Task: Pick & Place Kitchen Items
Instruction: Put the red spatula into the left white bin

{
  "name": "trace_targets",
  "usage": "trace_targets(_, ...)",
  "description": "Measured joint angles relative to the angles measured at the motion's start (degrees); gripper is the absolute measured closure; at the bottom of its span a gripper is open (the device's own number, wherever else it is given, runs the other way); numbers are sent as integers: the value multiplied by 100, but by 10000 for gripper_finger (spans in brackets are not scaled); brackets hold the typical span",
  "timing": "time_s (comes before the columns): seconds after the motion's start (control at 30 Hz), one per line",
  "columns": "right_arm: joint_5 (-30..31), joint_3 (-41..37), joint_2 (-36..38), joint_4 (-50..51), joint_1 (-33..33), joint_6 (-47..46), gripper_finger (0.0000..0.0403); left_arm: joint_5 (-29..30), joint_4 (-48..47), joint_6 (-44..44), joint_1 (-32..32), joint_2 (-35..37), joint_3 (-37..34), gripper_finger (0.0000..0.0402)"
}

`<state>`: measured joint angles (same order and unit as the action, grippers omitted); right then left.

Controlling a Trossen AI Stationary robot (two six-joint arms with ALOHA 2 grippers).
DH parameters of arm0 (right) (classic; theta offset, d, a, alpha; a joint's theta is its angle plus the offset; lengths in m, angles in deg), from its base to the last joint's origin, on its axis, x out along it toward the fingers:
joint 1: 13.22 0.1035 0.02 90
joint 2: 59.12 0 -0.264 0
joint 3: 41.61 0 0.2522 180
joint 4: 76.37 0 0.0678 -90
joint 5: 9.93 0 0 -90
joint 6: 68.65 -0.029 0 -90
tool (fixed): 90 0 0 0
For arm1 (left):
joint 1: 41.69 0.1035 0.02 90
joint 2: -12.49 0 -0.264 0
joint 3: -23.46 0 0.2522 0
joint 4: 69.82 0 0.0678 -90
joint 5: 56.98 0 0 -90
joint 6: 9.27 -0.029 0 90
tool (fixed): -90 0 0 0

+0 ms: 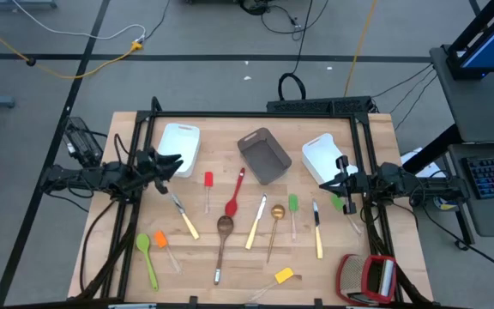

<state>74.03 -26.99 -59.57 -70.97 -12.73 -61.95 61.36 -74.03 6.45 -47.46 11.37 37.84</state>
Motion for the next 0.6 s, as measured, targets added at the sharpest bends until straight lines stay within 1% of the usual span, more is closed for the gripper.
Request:
trace_targets(0.13, 1, 0, 1, 0, -1, 1, 399, -287, 91, 263, -5, 0, 0, 270)
trace_targets(0.33, 0, 0, 1, 0, -1, 1, 399, -685, 177, 130, -5, 0, 0, 270)
trace_targets(0.6, 0, 0, 0, 0, -2, 0, 399, -714, 180, 104, -5, 0, 2, 270)
